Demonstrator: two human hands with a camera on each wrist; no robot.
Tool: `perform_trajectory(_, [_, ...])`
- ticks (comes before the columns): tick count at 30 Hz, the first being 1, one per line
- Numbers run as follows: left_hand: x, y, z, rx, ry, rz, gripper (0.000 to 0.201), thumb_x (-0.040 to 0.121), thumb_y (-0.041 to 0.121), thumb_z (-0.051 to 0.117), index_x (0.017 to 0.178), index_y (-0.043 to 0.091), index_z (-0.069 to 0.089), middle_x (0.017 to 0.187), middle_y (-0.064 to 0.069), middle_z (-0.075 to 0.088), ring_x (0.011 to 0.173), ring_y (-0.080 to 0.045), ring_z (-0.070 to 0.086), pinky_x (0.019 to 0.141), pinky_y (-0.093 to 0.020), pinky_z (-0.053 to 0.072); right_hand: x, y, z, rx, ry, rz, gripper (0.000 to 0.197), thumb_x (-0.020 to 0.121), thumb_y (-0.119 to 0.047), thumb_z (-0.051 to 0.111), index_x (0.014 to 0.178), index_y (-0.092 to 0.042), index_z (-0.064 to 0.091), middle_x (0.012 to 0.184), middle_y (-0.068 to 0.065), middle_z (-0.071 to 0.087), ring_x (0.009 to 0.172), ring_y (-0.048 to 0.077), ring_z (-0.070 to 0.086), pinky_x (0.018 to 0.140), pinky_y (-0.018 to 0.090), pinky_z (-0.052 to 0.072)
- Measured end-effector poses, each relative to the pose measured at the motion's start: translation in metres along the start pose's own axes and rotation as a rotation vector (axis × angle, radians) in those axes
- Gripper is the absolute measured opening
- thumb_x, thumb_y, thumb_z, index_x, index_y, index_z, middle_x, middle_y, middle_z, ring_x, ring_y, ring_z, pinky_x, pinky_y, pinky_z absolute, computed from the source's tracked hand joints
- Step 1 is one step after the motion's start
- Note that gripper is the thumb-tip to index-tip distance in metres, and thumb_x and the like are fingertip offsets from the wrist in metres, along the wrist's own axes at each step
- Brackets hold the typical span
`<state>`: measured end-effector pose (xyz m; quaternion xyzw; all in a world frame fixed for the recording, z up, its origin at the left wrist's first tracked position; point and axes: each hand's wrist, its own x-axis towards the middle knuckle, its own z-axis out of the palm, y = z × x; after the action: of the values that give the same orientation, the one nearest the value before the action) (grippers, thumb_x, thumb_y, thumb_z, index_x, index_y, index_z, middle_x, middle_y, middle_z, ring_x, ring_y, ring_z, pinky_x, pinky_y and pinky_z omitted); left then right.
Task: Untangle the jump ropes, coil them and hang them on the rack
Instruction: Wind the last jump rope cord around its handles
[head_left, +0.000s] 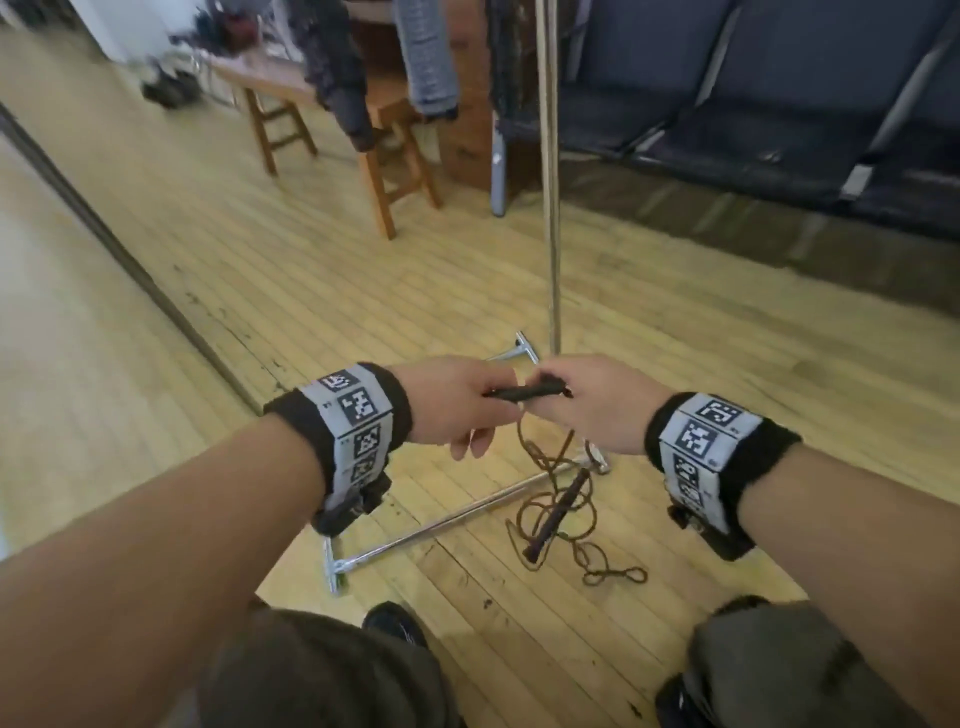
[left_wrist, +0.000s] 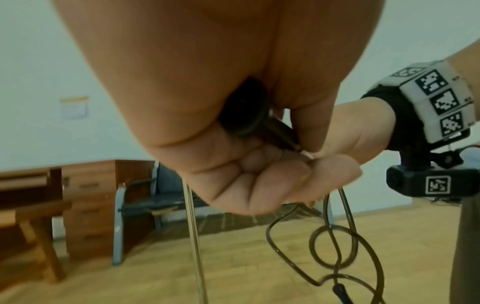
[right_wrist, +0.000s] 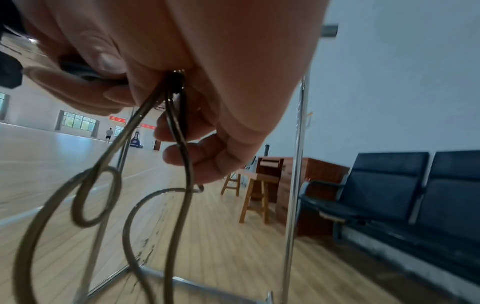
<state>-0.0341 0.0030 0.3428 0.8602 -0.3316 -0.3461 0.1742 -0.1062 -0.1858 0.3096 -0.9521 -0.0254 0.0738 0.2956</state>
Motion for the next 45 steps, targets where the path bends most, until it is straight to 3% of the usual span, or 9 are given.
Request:
perform_trajectory(8, [-0.079,0.033,-0.054,-0.249,0.404,-0.029,0.009,0.109,0.014,0.049,0.101,0.015,0.054,0.083,-0.01,0.075,0.062,-0.02,0.073,0.05,-0.031,0.055,-0.052,-0.037,-0.086,-0.074,0.342,0.111,0.012,0.101,-0.035,0.061,0.091,-0.03,0.064,0.081,-0.008,0.07,0.072,0.006,0.067,0.058,0.022,0.046])
perform_trajectory(14, [-0.096,0.057,-0.068,-0.397,0.406,0.177,0.012,0.093,0.005,0.065,0.087,0.015,0.06,0.071,-0.003,0.06,0.061,-0.021,0.058,0.054,-0.035,0.05,-0.068,-0.044,-0.11,-0.411,0.036,0.226,0.032,0.103,-0.023,0.055,0.133,-0.027,0.067,0.133,-0.004,0.067,0.117,0.014,0.061,0.097,0.028,0.046])
perform_trajectory(18, [-0.078,0.08,-0.047,-0.377,0.286,0.182,0.025,0.103,0.039,0.066,0.082,0.025,0.062,0.062,0.006,0.052,0.052,-0.014,0.048,0.049,-0.029,0.045,-0.069,-0.061,-0.109,0.275,0.214,-0.002,0.04,0.095,-0.015,0.053,0.128,-0.032,0.068,0.124,-0.013,0.068,0.113,0.004,0.06,0.092,0.024,0.045])
perform_trajectory(21, [-0.069,0.091,-0.037,-0.385,0.277,0.205,0.036,0.105,0.046,0.059,0.079,0.022,0.065,0.059,0.005,0.05,0.051,-0.014,0.049,0.048,-0.027,0.046,-0.068,-0.064,-0.095,0.619,0.106,-0.065,0.031,0.089,-0.007,0.059,0.116,-0.015,0.072,0.111,0.008,0.075,0.102,0.019,0.072,0.093,0.036,0.056])
perform_trajectory(26, [-0.055,0.1,-0.038,-1.03,0.322,0.233,0.046,0.107,0.033,0.053,0.063,0.024,0.043,0.055,0.003,0.04,0.045,-0.014,0.04,0.043,-0.024,0.037,-0.048,-0.044,-0.065,0.551,0.15,-0.036,0.023,0.104,-0.03,0.054,0.098,-0.017,0.071,0.064,0.0,0.066,0.06,0.017,0.065,0.079,0.047,0.054])
perform_trajectory(31, [-0.053,0.077,-0.086,-1.663,0.638,0.406,0.035,0.106,0.031,0.054,0.071,0.025,0.05,0.062,0.009,0.054,0.047,-0.005,0.046,0.043,-0.017,0.041,-0.038,0.019,-0.018,0.083,-0.124,0.197,0.028,0.106,-0.036,0.047,0.093,-0.022,0.068,0.076,-0.001,0.075,0.069,0.012,0.069,0.067,0.032,0.053])
perform_trajectory(34, [-0.034,0.051,-0.078,-1.459,0.838,0.356,0.014,0.105,0.022,0.06,0.099,0.017,0.072,0.1,0.002,0.08,0.054,-0.006,0.053,0.05,-0.02,0.048,-0.037,0.053,-0.006,0.044,-0.19,0.334,0.027,0.106,-0.031,0.045,0.097,-0.02,0.068,0.089,-0.005,0.078,0.08,0.014,0.07,0.064,0.029,0.05])
perform_trajectory(38, [0.004,0.029,-0.019,-1.04,0.675,0.277,0.044,0.104,0.002,0.052,0.135,0.029,0.067,0.131,0.01,0.074,0.055,-0.013,0.057,0.052,-0.027,0.05,-0.023,0.055,-0.007,0.16,-0.034,0.325,0.029,0.105,-0.033,0.045,0.093,-0.024,0.069,0.082,-0.005,0.077,0.079,0.018,0.07,0.064,0.036,0.053])
perform_trajectory(45, [0.054,0.007,0.056,-0.625,0.434,0.174,0.027,0.097,0.053,0.058,0.123,0.052,0.068,0.067,0.001,0.066,0.049,-0.01,0.05,0.049,-0.031,0.044,0.002,0.042,-0.015,0.166,-0.02,0.224,0.022,0.099,-0.029,0.056,0.087,-0.023,0.074,0.074,0.005,0.067,0.067,0.02,0.065,0.057,0.031,0.05])
